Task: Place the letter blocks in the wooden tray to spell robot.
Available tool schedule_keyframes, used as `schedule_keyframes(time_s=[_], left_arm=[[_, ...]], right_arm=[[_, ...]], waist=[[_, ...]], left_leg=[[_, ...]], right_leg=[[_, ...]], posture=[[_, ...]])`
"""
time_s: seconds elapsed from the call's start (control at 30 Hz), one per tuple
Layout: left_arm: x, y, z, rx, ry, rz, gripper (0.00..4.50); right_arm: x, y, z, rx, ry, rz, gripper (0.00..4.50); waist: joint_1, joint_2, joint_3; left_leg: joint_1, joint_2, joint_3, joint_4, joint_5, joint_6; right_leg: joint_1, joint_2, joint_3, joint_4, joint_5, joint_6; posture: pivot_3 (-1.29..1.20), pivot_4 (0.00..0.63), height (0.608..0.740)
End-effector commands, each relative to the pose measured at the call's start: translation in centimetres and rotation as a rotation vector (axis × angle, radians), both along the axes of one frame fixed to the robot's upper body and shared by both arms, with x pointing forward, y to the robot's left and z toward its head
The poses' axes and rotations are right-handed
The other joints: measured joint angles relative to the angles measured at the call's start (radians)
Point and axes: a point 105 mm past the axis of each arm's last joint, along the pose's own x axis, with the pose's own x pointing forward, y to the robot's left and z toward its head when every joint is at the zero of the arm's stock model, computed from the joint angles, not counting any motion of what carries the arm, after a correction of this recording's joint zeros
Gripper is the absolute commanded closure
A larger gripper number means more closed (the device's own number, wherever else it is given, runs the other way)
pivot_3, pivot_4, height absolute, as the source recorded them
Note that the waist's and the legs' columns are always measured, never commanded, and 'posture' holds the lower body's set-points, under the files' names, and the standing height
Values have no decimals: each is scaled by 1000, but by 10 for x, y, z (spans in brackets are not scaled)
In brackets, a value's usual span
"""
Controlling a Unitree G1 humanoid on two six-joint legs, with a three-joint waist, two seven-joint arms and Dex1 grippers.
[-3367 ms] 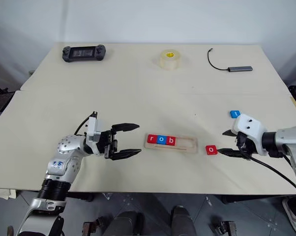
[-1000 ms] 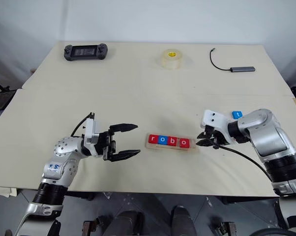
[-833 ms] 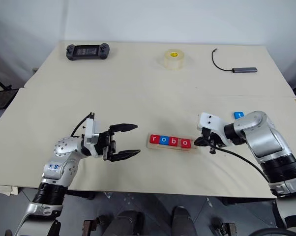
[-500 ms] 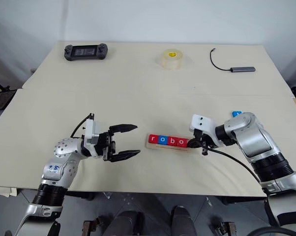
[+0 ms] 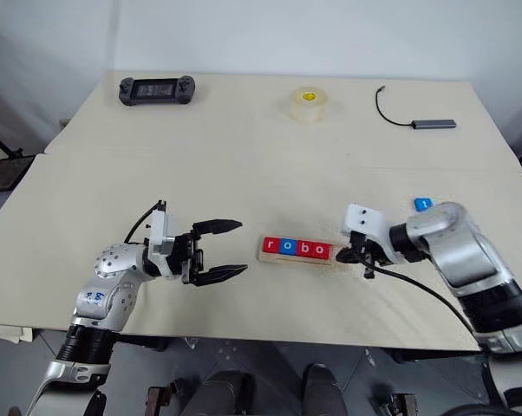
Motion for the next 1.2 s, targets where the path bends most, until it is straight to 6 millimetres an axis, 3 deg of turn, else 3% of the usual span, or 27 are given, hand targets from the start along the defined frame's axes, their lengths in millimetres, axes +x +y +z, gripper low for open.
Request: schedule_keyframes(time_s=[0.03, 0.1, 0.23, 0.4, 0.47, 0.6, 0.73, 0.87, 0.97, 1.2], left_arm=[[-3, -3, 7, -13, -27, -34, 0], [-2, -4, 7, -13, -25, -43, 0], [0, -4, 6, -13, -20, -52, 0], [2, -5, 4, -10, -8, -62, 0], [3, -6, 3, -9, -7, -66, 0], [6, -8, 4, -5, -13, -71, 0], [8, -8, 5, -2, -24, -67, 0], [8, -8, 6, -1, -28, -65, 0], [8, -7, 7, -1, -31, -62, 0], [6, -6, 7, -5, -36, -43, 0]], right_arm=[[-6, -14, 20, 36, -99, -69, 4095], [-13, -25, 22, 76, -123, -137, 3625], [-40, -50, 23, 169, -228, -291, 2239], [-63, -101, 17, 296, -474, -599, 744], [-73, -112, 10, 325, -529, -696, 48], [-81, -116, -3, 365, -571, -797, 19], [-67, -117, 1, 394, -578, -831, 19], [-38, -127, 6, 359, -526, -899, 19], [-7, -131, 23, 429, -469, -964, 19], [60, -145, 29, 338, -312, -1129, 19]], waist=[[4, 0, 0], [11, 0, 0], [17, 0, 0], [22, -1, 0], [16, 0, 0], [5, 0, -1], [-10, 0, -1], [-13, 0, -1], [-14, 0, -1], [-14, 1, -1]], left_leg=[[0, 0, 0, 0, 0, 0], [0, 0, 0, 0, 0, 0], [0, 0, 0, 0, 0, 0], [1, -1, 0, -1, 0, 1], [2, -2, 1, -1, 0, 1], [4, 0, 2, -1, 1, 1], [5, 0, 3, -1, 1, 0], [5, 0, 3, -1, 2, 0], [4, 0, 2, -1, 2, 0], [3, 0, 2, -1, 3, 0]], right_leg=[[0, 0, 0, 0, 0, 0], [0, 0, 0, 0, 0, 0], [1, 0, 0, 0, 0, 0], [3, 0, 1, 0, 0, 1], [3, 0, 2, 0, 1, 1], [3, 2, 3, 1, 1, 1], [3, 1, 4, 3, 1, 1], [3, 1, 4, 3, 1, 1], [2, 1, 4, 3, 0, 1], [2, 1, 3, 2, 0, 0]], posture=[[0, 150, 740], [0, 150, 740], [0, 150, 740], [0, 150, 740], [0, 150, 740], [0, 150, 740], [0, 150, 740], [0, 150, 740], [0, 150, 740], [0, 150, 740]])
